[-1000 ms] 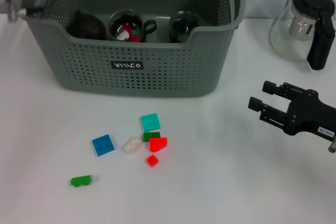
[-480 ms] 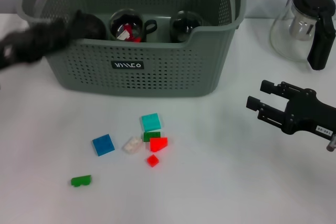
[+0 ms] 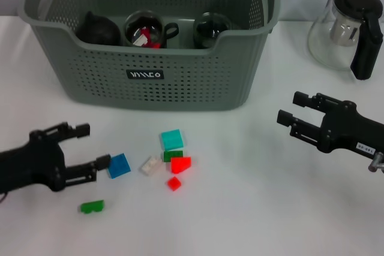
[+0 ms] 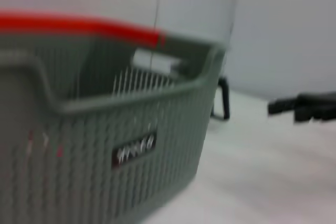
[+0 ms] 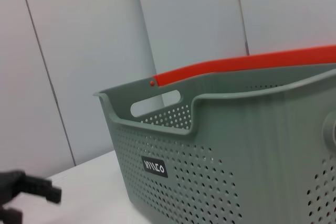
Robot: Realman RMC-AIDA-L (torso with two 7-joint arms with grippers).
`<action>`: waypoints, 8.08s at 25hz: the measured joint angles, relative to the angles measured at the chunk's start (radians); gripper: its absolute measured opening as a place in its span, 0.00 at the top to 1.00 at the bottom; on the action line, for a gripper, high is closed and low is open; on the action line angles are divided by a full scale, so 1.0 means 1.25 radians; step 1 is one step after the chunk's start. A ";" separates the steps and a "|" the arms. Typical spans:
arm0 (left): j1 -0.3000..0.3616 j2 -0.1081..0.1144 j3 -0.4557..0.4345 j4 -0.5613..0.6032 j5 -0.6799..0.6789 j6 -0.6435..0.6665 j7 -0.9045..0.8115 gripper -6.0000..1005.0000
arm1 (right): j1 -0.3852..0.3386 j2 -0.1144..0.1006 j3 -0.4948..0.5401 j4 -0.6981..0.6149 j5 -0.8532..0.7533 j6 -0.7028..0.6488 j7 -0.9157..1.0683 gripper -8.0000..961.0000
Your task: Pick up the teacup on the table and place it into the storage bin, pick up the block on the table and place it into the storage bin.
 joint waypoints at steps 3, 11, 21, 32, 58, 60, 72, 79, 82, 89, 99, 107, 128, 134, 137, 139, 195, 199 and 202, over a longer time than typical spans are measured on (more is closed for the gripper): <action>-0.008 0.004 -0.005 -0.056 0.043 -0.039 0.064 0.17 | -0.002 0.000 0.000 0.001 0.000 0.001 0.000 0.33; 0.017 -0.002 -0.007 -0.059 0.060 -0.026 0.201 0.17 | -0.011 0.000 0.001 0.003 0.000 0.001 -0.006 0.33; 0.028 -0.002 -0.018 -0.052 0.140 -0.063 0.220 0.30 | -0.010 0.001 0.001 0.004 0.000 0.009 -0.007 0.33; 0.036 -0.018 -0.028 -0.057 0.143 -0.100 0.295 0.32 | -0.006 0.001 -0.002 0.004 0.000 0.015 -0.007 0.33; 0.035 -0.030 -0.028 -0.051 0.141 -0.140 0.316 0.48 | -0.008 -0.003 0.004 0.004 0.000 0.015 -0.007 0.33; 0.035 -0.030 -0.028 -0.051 0.141 -0.141 0.316 0.49 | -0.008 -0.003 0.004 0.004 0.000 0.015 -0.007 0.33; 0.033 -0.029 -0.028 -0.051 0.145 -0.143 0.314 0.61 | -0.008 -0.004 0.003 0.004 0.000 0.015 -0.007 0.33; 0.030 -0.027 -0.038 -0.049 0.150 -0.152 0.303 0.71 | -0.010 -0.004 0.003 0.004 0.000 0.015 -0.007 0.33; 0.028 -0.027 -0.038 -0.044 0.151 -0.156 0.286 0.82 | -0.010 -0.004 0.003 0.004 0.000 0.015 -0.007 0.33; 0.028 -0.023 -0.038 -0.028 0.156 -0.140 0.242 0.85 | -0.008 -0.004 0.002 0.004 0.000 0.015 -0.007 0.33; -0.032 0.031 -0.158 -0.028 0.151 0.120 0.208 0.86 | -0.009 -0.002 0.002 0.001 0.000 0.016 -0.008 0.33; -0.148 0.043 -0.191 -0.058 0.060 0.258 0.118 0.86 | -0.009 -0.001 0.002 0.000 0.000 0.014 -0.010 0.33; -0.422 0.041 0.089 -0.002 0.008 -0.344 -0.204 0.85 | 0.006 0.003 0.008 -0.003 0.006 0.007 -0.007 0.33; -0.401 0.033 0.305 0.140 0.119 -0.467 -0.403 0.85 | 0.008 0.004 0.016 -0.004 0.006 0.007 -0.007 0.33; -0.413 0.032 0.352 0.187 0.212 -0.467 -0.519 0.85 | 0.008 0.004 0.021 -0.004 0.006 0.007 -0.008 0.33; -0.426 0.032 0.374 0.205 0.263 -0.452 -0.580 0.85 | 0.007 0.004 0.025 -0.002 0.006 0.007 -0.008 0.33; -0.081 -0.019 0.053 0.004 0.135 -0.083 0.067 0.37 | -0.013 0.001 0.025 0.004 0.000 -0.010 -0.007 0.33; -0.080 -0.034 0.100 -0.007 0.138 -0.160 0.085 0.38 | -0.015 0.001 0.025 0.004 0.000 -0.010 -0.008 0.33; -0.082 -0.038 0.130 -0.015 0.141 -0.199 0.086 0.38 | -0.017 0.001 0.025 0.004 0.000 -0.011 -0.007 0.33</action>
